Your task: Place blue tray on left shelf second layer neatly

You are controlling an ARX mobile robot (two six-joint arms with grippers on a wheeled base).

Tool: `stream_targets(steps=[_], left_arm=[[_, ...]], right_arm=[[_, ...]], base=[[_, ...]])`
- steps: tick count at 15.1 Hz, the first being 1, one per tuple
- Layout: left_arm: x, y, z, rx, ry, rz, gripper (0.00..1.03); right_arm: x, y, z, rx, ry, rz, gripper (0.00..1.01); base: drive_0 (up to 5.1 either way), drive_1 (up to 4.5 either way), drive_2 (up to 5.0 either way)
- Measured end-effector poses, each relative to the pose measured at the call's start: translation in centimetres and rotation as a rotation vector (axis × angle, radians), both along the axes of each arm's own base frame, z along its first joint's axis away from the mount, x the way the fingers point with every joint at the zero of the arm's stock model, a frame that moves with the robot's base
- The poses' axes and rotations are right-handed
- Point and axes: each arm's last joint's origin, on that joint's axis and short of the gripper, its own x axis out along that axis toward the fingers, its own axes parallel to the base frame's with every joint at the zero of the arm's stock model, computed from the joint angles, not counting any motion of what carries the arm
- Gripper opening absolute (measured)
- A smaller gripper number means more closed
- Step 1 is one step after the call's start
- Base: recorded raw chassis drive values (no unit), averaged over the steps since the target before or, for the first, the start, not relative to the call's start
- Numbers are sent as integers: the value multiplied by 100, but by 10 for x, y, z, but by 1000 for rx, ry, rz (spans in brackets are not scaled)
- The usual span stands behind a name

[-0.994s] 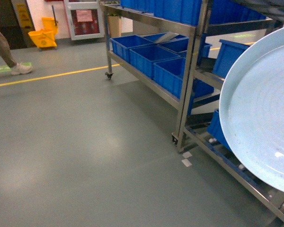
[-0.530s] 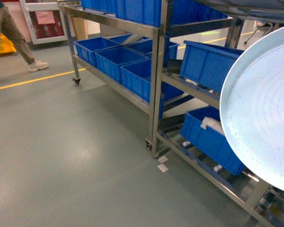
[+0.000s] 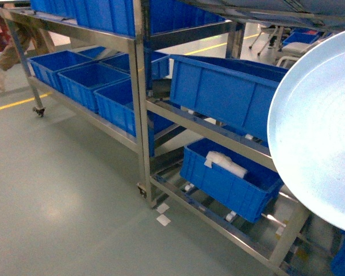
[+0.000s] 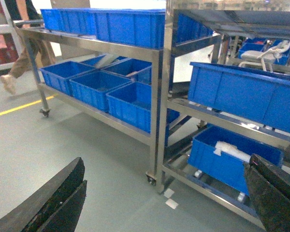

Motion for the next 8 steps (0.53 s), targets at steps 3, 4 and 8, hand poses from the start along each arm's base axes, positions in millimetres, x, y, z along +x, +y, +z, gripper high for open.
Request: stream_targets(steps=[3, 4, 8], left_arm=[[0, 0, 0, 0, 2, 2, 98], [0, 0, 0, 0, 2, 2, 98], [0, 0, 0, 0, 2, 2, 98]], right_arm=[[0, 0, -1, 0, 6, 0, 2], [0, 0, -1, 0, 6, 0, 2], [0, 0, -1, 0, 6, 0, 2]], base=[[-171, -171, -171], [-169, -169, -169], [-156, -156, -156]])
